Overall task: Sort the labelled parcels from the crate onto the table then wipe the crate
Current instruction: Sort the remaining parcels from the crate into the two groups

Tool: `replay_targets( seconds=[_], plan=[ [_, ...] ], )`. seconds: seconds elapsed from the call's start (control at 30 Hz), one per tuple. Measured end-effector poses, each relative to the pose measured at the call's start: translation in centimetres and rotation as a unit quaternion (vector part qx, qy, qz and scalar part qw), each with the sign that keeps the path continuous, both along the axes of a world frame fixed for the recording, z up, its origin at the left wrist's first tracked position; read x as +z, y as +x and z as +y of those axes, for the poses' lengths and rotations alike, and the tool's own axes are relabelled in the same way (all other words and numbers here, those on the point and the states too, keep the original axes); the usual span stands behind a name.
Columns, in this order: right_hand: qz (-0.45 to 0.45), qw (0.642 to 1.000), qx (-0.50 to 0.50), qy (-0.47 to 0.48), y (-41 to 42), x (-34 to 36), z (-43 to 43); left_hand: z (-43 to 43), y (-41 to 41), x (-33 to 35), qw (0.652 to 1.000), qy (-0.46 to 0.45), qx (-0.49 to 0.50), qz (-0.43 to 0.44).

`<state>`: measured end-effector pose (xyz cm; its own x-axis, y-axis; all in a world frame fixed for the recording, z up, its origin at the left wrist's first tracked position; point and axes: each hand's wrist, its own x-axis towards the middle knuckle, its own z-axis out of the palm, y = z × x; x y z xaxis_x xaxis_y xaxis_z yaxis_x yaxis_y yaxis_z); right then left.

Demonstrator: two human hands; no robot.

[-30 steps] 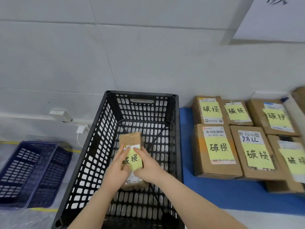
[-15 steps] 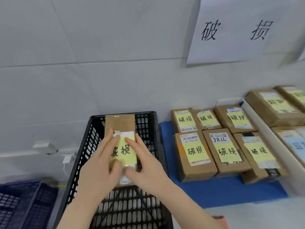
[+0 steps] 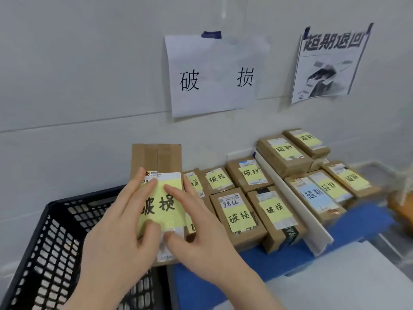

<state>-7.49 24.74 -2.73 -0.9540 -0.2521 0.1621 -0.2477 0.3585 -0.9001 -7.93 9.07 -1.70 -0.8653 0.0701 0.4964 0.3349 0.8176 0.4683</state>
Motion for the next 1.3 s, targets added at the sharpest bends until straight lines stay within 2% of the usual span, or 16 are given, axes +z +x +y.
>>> replay_targets(
  seconds=[0.37,0.63,0.77,0.87,1.03,1.3],
  plan=[
    [-0.004,0.999,0.013,0.036,0.0,0.2,14.4,14.2,-0.1,-1.0,1.000,0.028,0.014,-0.002],
    [-0.027,0.999,0.011,0.040,-0.6,-1.3,20.5,20.3,-0.7,-2.5,0.998,0.053,-0.005,-0.035],
    [-0.038,0.999,0.002,0.033,-1.4,-2.8,21.6,21.5,-1.5,-3.4,0.995,0.051,-0.026,-0.081],
    [-0.062,0.997,-0.002,0.040,-2.1,-4.6,21.1,21.1,-2.1,-5.3,0.994,0.037,-0.005,-0.100],
    [-0.103,0.993,0.002,0.052,-2.9,-8.4,19.7,19.6,-2.3,-8.6,0.971,0.049,0.000,-0.232],
    [-0.131,0.991,-0.008,0.007,-3.9,-10.8,19.5,17.2,-3.9,-10.9,0.961,0.106,-0.065,-0.247]
  ],
)
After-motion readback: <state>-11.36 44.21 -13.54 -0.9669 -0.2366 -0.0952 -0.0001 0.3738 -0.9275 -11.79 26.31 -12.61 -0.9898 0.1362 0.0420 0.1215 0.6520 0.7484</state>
